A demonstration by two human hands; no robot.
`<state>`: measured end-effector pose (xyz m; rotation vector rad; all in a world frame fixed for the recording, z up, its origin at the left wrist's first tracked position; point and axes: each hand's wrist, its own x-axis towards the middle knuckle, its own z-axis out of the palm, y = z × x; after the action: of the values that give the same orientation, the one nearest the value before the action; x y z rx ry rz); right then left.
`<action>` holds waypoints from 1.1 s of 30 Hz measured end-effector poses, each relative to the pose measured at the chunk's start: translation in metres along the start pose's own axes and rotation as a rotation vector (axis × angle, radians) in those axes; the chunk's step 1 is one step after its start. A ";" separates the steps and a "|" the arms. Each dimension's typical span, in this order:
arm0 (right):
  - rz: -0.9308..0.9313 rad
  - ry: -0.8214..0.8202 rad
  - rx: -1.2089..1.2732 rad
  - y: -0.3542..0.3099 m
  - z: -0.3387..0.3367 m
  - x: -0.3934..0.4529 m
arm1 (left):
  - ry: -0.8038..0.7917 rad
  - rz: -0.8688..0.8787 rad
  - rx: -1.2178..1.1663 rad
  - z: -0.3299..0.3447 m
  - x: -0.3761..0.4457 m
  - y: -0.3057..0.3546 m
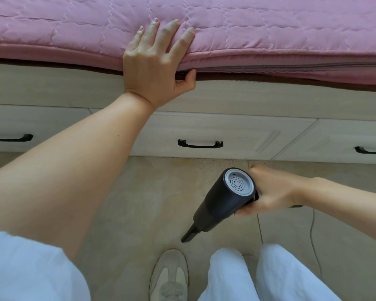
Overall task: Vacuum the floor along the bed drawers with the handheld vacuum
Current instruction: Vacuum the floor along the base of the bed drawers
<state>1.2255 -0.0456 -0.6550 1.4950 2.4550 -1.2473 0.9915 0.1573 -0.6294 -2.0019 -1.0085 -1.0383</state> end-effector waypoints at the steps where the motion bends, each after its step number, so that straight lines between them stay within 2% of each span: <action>1: -0.004 0.019 -0.005 -0.002 0.001 0.002 | 0.001 0.002 0.000 0.000 0.000 0.000; 8: -0.035 0.131 -0.014 -0.007 0.009 0.014 | 0.013 0.001 0.018 0.000 0.000 -0.001; 14: -0.034 -0.014 0.037 -0.011 0.011 0.017 | 0.014 0.001 0.012 0.000 -0.001 0.000; 16: -0.045 -0.014 0.044 -0.011 0.014 0.017 | 0.018 0.002 0.010 0.000 -0.001 0.000; 23: -0.062 0.164 0.021 -0.014 0.023 0.021 | 0.020 0.003 0.009 -0.001 0.000 0.000; 33: -0.044 0.227 -0.036 -0.002 0.003 0.016 | -0.042 0.035 -0.036 -0.006 0.016 0.024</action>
<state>1.2143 -0.0355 -0.6619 1.6670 2.6463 -1.0877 1.0163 0.1463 -0.6176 -2.0707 -0.9791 -1.0062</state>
